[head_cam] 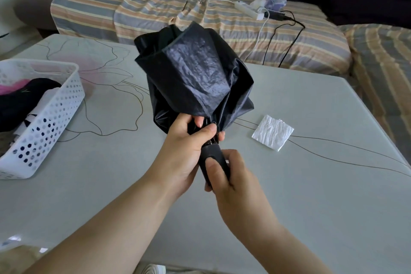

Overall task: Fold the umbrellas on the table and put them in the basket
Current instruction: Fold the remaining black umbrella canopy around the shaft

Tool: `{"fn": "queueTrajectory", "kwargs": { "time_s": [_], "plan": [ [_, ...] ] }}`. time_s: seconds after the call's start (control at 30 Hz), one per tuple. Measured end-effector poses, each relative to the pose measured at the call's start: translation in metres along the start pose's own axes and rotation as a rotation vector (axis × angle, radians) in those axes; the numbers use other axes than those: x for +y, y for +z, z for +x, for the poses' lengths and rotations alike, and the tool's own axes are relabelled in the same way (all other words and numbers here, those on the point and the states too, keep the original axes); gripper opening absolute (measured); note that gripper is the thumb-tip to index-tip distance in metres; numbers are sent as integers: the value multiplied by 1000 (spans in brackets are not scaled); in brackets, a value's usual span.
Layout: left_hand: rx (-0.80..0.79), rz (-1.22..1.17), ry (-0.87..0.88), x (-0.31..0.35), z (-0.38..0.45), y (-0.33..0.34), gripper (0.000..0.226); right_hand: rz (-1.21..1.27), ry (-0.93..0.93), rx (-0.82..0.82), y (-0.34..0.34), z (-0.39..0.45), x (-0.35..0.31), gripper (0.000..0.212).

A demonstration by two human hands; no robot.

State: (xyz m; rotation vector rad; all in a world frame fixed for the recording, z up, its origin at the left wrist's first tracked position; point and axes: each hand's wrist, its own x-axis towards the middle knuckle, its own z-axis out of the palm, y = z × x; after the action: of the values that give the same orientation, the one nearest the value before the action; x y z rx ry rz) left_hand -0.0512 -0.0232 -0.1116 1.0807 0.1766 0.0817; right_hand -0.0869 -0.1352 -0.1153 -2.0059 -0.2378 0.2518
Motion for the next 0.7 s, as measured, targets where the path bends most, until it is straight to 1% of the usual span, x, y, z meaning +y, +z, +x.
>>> {"fn": "queueTrajectory", "kwargs": {
  "time_s": [0.13, 0.33, 0.4, 0.5, 0.53, 0.7],
  "plan": [
    [19, -23, 48, 7, -1, 4, 34, -77, -126, 59, 0, -2, -3, 7],
    [5, 15, 70, 9, -1, 5, 32, -212, -233, 124, -5, 2, 0, 10],
    [8, 20, 69, 9, -2, 4, 32, -229, -255, 130, -4, 2, 1, 16],
    [11, 11, 52, 11, -4, 3, 33, -249, -312, 140, -2, 4, 2, 38],
    [18, 16, 43, 12, -6, 3, 34, -258, -333, 144, -2, 5, 3, 42],
    [31, 0, 37, 13, -8, 4, 36, -278, -362, 159, -3, 5, 6, 46]
  ]
}}
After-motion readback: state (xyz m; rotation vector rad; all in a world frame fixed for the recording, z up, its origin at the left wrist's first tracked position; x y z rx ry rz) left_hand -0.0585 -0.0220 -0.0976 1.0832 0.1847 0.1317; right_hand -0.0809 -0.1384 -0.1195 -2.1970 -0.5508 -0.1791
